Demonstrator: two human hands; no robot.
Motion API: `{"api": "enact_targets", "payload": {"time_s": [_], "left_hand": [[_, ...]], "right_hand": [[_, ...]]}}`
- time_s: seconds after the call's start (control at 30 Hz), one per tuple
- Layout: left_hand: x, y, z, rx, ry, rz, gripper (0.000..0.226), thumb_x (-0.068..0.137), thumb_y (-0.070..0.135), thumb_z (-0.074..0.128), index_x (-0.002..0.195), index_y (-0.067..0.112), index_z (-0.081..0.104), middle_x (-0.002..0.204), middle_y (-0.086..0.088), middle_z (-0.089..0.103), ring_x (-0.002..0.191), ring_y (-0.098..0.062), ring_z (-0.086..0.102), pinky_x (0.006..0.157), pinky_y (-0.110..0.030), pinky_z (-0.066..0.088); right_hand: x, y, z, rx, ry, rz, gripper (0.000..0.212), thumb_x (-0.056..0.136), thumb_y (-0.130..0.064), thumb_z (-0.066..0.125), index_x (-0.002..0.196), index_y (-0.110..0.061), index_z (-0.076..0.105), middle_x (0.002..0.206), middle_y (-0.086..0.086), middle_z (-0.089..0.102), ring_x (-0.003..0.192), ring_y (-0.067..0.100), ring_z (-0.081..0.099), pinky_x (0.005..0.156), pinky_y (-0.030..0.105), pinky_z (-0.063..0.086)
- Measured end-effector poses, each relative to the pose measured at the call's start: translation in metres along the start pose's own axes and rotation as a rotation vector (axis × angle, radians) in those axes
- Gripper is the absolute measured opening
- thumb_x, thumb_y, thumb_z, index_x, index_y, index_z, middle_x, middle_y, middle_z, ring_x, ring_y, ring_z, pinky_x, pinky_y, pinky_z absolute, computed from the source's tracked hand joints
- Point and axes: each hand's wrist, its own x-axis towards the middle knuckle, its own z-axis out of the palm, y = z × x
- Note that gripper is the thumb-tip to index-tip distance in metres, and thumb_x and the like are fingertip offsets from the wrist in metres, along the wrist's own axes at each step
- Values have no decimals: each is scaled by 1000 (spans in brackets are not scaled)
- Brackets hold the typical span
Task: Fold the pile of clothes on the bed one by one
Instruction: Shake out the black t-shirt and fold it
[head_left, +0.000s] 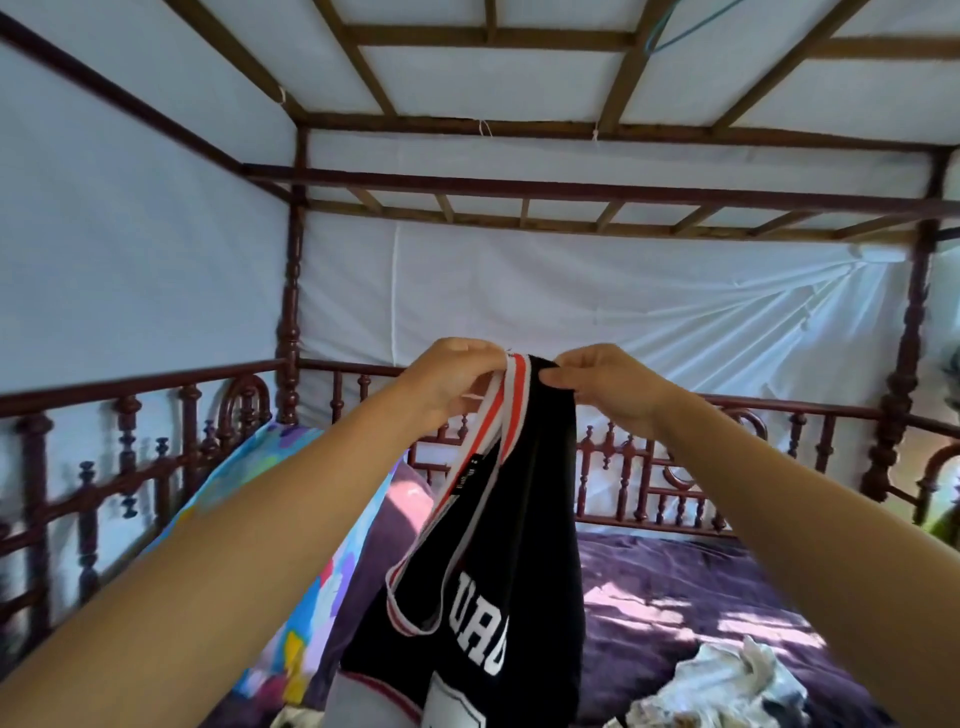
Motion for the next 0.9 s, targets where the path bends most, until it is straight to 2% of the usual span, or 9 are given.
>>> {"api": "enact_targets", "payload": {"time_s": [0.1,0.23,0.37,0.43,0.53,0.63,0.73,0.8,0.9], "left_hand": [[-8,-28,-3,-80,-95,-22,9,86,15,62,85,23,64,71,7,65,67,-8,61,64,-22,45],[-28,-89,-5,201,-305,-82,49,76,13,73,118,28,53,107,12,67,98,0,63,88,-17,48],[-40,-130,1,363,-359,-87,68,73,-3,74,129,17,43,111,10,61,94,12,59,82,-10,46],[-40,-151,-1,383,-377,-74,73,69,2,78,130,21,41,117,9,59,107,3,57,90,-18,47],[-39,-164,6,274,-151,-64,49,80,-1,68,125,12,53,102,1,67,92,-10,64,79,-17,51],[-32,-146,10,132,118,-92,15,88,5,59,97,14,66,83,2,67,80,-15,62,62,-13,48],[-22,-124,-13,62,224,-37,12,87,11,62,83,21,65,80,3,66,85,-18,60,72,-20,46],[-20,-106,-32,55,280,17,13,85,12,64,81,24,65,78,3,66,83,-18,59,79,-26,46],[-22,-74,-52,37,310,135,18,87,7,59,78,22,63,62,13,67,66,-4,61,67,-14,47]], "right_hand": [[2,-12,-10,120,132,-68,24,91,-9,56,67,-10,61,59,-7,65,62,8,64,65,17,48],[2,-31,-32,257,261,-157,20,91,-7,54,73,-9,61,55,-7,66,54,3,63,55,14,51],[-5,-47,-55,192,331,-176,18,92,-11,55,76,-13,61,56,-9,66,55,2,63,54,14,51],[-10,-48,-69,188,389,-169,15,92,-14,56,79,-14,62,60,-10,67,58,2,64,56,15,52],[-20,-45,-86,221,453,-148,14,92,-17,56,80,-15,63,65,-7,67,61,5,65,61,18,55],[-34,-37,-101,179,497,-112,14,93,-19,55,81,-17,62,71,-5,67,62,5,65,61,17,55],[-57,-25,-126,210,568,-103,12,78,-31,69,77,-20,64,65,-8,69,60,3,67,58,17,55],[-74,-15,-140,186,630,-74,28,57,-41,75,74,-21,66,63,-9,70,59,3,67,58,18,56],[-94,5,-150,142,647,-29,34,52,-45,76,74,-20,68,61,-10,69,57,2,66,58,19,56]]}}
